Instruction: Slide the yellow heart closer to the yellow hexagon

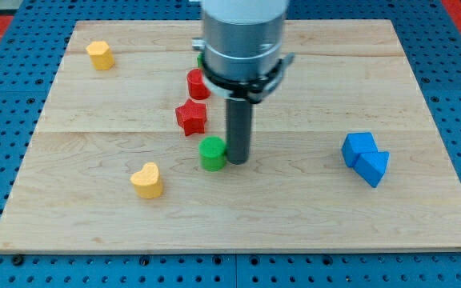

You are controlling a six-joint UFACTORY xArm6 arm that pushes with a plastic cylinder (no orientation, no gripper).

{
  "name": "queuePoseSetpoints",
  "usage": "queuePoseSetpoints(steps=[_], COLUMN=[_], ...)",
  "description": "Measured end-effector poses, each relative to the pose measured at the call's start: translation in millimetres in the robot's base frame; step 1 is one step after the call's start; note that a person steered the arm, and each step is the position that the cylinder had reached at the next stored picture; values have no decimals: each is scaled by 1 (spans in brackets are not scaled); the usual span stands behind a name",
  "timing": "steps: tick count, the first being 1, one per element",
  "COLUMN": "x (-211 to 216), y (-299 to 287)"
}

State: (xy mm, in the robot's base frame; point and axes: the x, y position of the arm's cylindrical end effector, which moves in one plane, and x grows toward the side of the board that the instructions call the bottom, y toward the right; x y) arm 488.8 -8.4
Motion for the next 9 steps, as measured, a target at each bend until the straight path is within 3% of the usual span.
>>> queuePoseSetpoints(steps=[1,2,3,4,5,9], x=[-2,20,77,46,7,17], y=[-31,5,-38,-83,-165,-207])
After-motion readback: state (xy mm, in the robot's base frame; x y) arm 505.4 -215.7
